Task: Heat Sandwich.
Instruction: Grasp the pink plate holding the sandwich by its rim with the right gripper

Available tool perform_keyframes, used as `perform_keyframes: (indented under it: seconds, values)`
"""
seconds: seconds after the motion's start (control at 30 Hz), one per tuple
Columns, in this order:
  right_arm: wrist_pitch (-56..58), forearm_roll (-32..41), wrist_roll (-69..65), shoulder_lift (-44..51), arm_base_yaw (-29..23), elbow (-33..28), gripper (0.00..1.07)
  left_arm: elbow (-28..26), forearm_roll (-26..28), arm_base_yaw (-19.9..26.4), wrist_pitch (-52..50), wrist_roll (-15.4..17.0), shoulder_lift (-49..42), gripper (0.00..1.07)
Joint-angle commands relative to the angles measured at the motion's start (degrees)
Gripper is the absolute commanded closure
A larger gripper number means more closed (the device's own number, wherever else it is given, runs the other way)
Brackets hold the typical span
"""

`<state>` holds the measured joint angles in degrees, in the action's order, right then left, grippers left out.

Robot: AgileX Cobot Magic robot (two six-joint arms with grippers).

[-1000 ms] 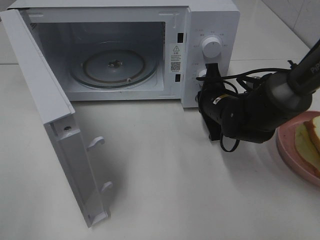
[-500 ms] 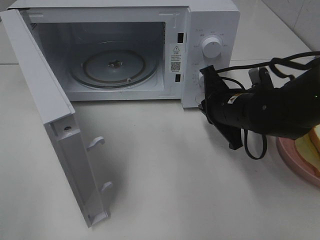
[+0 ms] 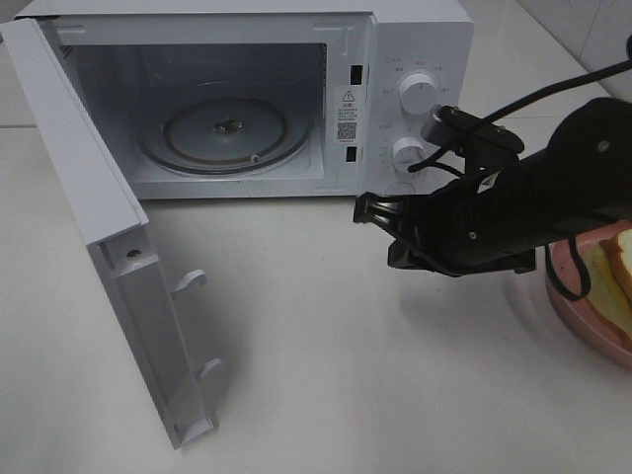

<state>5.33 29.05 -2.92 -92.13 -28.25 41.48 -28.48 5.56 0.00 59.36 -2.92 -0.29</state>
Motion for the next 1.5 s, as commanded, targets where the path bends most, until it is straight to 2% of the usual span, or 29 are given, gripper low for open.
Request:
perform_keyframes:
  seconds: [0.03, 0.13, 0.23, 0.5, 0.63, 0.73, 0.77, 0.8, 0.83, 0.87, 0.9, 1.0, 1.03, 1.17, 1.5]
  values:
    - [8.25, -0.57, 10.37, 3.09, 2.69, -0.06, 1.00, 0.23, 0.23, -0.23, -0.40, 0.17, -1.49, 0.01]
    - [16.84, -2.01, 16.21, 6.02, 6.02, -0.06, 0.99, 0.23, 0.23, -0.23, -0.40, 0.17, -1.49, 0.01]
    - [20.17, -4.35, 16.39, 7.33, 7.33, -0.06, 0.98, 0.23, 0.23, -0.23, -0.40, 0.17, -1.49, 0.01]
    - [32.95, -15.99, 10.94, 11.34, 11.52, 0.11, 0.91, 0.23, 0.23, -0.23, -0.40, 0.17, -1.49, 0.01]
    - [38.56, -20.45, 7.91, 11.97, 13.64, 2.18, 0.83, 0.23, 0.23, -0.23, -0.40, 0.17, -1.49, 0.01]
    - [40.45, -24.24, 5.21, 12.09, 15.13, 5.10, 0.65, 0.23, 0.23, -0.23, -0.40, 0.17, -1.49, 0.01]
    - [40.45, -24.24, 5.21, 12.09, 15.13, 5.10, 0.65, 0.23, 0.23, -0.23, -0.40, 0.17, -1.49, 0.01]
    - [40.16, -25.32, 4.98, 12.09, 15.47, 5.73, 0.59, 0.23, 0.23, -0.23, -0.40, 0.17, -1.49, 0.01]
    - [39.65, -27.85, 4.81, 12.09, 15.70, 6.82, 0.45, 0.23, 0.23, -0.23, -0.40, 0.17, -1.49, 0.01]
    - [39.13, -29.51, 4.81, 12.09, 15.70, 7.16, 0.38, 0.23, 0.23, -0.23, -0.40, 0.17, -1.49, 0.01]
    - [39.13, -29.51, 4.81, 12.09, 15.70, 7.16, 0.38, 0.23, 0.23, -0.23, -0.40, 0.17, -1.49, 0.01]
    - [35.98, -34.09, 4.53, 11.92, 15.70, 7.33, 0.13, 0.23, 0.23, -0.23, -0.40, 0.17, -1.49, 0.01]
    - [35.24, -35.07, 3.95, 11.86, 15.70, 7.33, 0.10, 0.23, 0.23, -0.23, -0.40, 0.17, -1.49, 0.01]
    - [33.46, -37.64, 1.60, 10.26, 15.70, 7.33, 0.10, 0.23, 0.23, -0.23, -0.40, 0.17, -1.49, 0.01]
    - [32.31, -37.59, -0.34, 1.26, 15.99, 8.37, 0.13, 0.23, 0.23, -0.23, -0.40, 0.17, -1.49, 0.01]
